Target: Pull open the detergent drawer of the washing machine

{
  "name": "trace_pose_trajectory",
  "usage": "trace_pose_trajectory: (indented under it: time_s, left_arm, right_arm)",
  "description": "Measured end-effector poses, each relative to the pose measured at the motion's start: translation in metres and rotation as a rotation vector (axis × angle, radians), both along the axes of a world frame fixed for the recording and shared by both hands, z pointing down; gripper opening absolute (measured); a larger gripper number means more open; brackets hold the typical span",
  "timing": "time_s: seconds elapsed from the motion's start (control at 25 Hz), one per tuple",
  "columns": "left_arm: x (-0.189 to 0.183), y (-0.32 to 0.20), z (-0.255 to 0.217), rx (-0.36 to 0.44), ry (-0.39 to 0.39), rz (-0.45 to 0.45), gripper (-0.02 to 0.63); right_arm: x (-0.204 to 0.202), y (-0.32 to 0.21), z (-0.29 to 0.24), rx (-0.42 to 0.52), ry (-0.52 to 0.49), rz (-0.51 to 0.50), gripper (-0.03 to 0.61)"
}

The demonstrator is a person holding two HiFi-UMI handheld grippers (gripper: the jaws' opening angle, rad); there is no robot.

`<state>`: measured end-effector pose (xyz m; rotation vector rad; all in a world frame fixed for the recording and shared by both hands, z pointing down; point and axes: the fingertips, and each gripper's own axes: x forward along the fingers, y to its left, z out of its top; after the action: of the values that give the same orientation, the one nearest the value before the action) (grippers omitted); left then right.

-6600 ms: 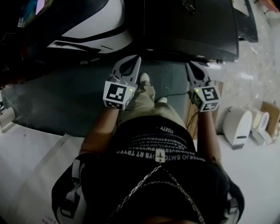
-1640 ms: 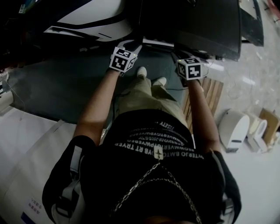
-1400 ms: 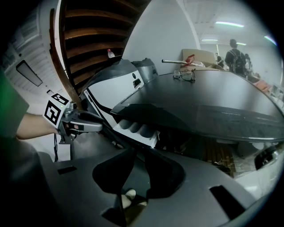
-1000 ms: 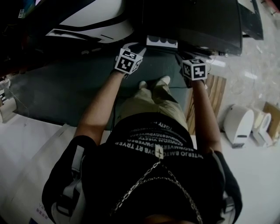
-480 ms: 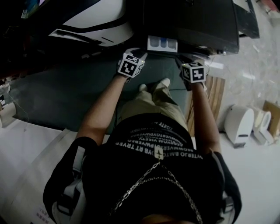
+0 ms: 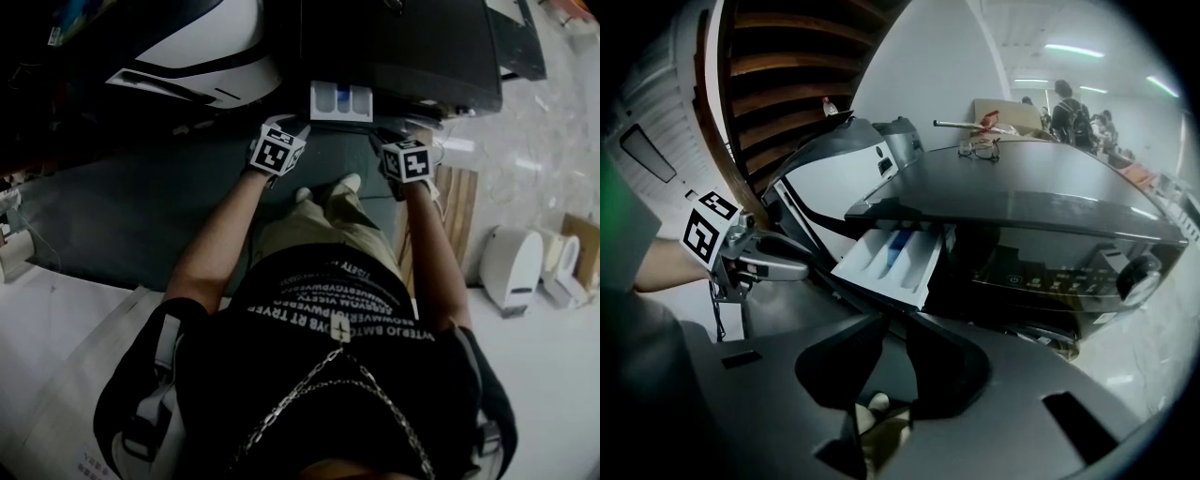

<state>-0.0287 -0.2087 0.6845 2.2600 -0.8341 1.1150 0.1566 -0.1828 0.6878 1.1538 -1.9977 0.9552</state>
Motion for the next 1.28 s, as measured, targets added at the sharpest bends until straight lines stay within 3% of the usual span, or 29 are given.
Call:
trace_pose_trajectory:
  time_s: [1.28]
  left_arm:
    - [-0.004, 0.033, 0.001, -0.04, 0.015, 0.057, 0.118]
  right_arm:
    - [-0.001, 0.036, 0.004, -0.056, 0.033, 0.024, 0.077]
